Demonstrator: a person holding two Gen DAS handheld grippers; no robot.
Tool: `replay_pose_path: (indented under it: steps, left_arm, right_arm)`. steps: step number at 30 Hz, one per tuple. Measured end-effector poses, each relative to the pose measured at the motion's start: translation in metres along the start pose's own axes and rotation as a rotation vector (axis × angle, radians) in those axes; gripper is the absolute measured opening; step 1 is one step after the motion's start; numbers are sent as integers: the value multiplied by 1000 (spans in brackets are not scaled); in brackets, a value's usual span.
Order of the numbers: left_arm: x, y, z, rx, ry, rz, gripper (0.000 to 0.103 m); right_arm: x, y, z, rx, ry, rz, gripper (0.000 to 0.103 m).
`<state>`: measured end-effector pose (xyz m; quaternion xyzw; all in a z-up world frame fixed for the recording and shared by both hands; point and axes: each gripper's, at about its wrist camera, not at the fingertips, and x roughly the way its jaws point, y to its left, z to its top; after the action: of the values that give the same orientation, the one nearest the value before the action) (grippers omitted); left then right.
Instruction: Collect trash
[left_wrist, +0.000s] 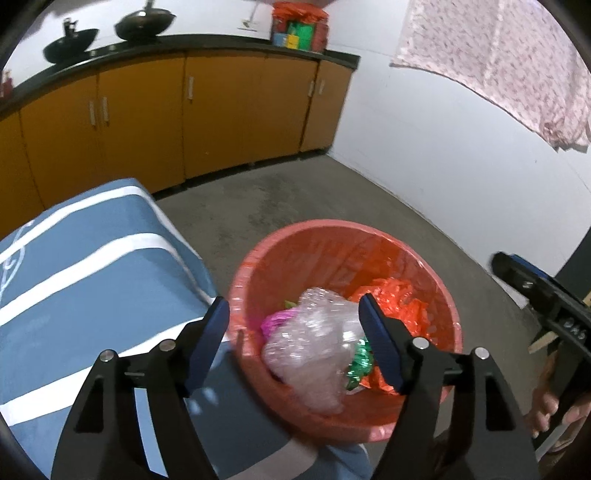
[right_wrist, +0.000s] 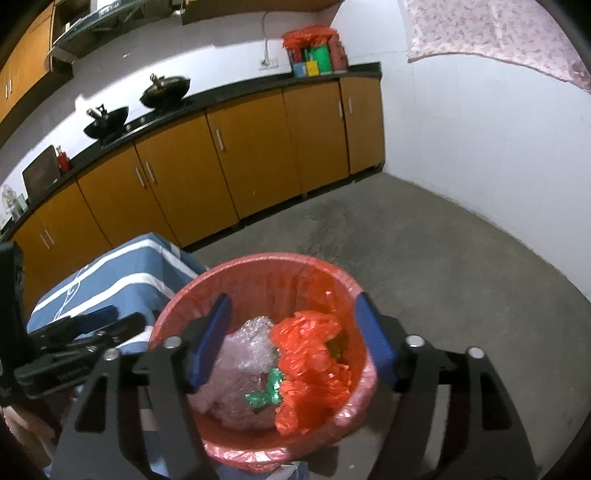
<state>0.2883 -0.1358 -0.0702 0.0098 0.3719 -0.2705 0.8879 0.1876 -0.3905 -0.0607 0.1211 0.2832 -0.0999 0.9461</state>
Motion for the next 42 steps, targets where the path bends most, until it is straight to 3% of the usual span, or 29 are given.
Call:
replay_pose_path:
  steps: [2, 4, 7, 11, 21, 28, 42]
  left_arm:
    - [-14, 5, -2, -7, -21, 19, 82]
    - [-34, 11, -5, -7, -60, 44, 85]
    - [-68, 15, -14, 2, -124, 95, 96]
    - [-118, 24, -28, -16, -203, 161, 101]
    - [-225, 35, -82, -85, -372, 354, 101]
    - [-254, 28, -114, -51, -414, 467, 101]
    - [-278, 27, -165, -66, -410, 522, 101]
  right_arm:
    - [-13, -1, 2, 0, -32, -12, 93]
    - [-30, 0, 2, -5, -76, -29, 99]
    - [-59, 6, 0, -32, -146, -67, 99]
    - [-97, 19, -8, -52, -207, -80, 99]
    - [-182, 78, -49, -206, -335, -143, 99]
    - [-208, 106, -85, -237, -354, -195, 99]
    - [-236, 132, -130, -276, -330, -113, 99]
